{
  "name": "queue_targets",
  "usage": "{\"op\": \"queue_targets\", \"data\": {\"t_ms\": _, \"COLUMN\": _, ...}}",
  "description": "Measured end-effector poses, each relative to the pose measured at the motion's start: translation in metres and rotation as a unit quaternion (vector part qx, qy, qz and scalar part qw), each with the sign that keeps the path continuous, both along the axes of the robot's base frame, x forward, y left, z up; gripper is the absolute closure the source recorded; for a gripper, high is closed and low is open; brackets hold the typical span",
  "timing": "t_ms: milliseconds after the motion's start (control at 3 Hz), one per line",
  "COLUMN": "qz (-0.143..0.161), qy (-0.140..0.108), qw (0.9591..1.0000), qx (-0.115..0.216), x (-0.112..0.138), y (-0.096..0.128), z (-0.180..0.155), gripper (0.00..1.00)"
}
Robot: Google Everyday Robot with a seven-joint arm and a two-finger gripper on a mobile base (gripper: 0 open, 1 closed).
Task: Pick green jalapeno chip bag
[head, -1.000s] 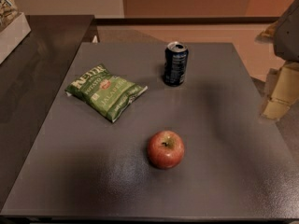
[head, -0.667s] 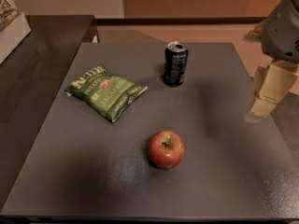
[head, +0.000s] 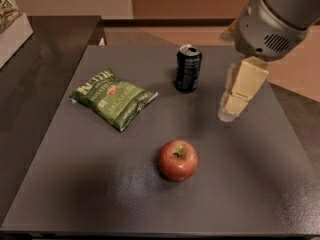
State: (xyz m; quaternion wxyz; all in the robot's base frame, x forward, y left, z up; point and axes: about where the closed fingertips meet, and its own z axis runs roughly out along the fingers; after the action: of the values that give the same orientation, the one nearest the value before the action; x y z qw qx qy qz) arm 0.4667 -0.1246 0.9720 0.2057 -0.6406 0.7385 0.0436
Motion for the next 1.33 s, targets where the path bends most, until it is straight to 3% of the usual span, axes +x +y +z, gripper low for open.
{"op": "queue_targets", "data": {"t_ms": 667, "qz": 0.062, "qy": -0.002, "qw": 0.9977, "qx": 0.029, "x": 0.024, "y": 0.080, "z": -0.005, "gripper": 0.00}}
{"op": "queue_targets", "data": {"t_ms": 1333, "qz": 0.121, "qy": 0.001, "qw": 0.9921, "qx": 0.031, "x": 0.047, "y": 0.151, "z": -0.021, "gripper": 0.00}}
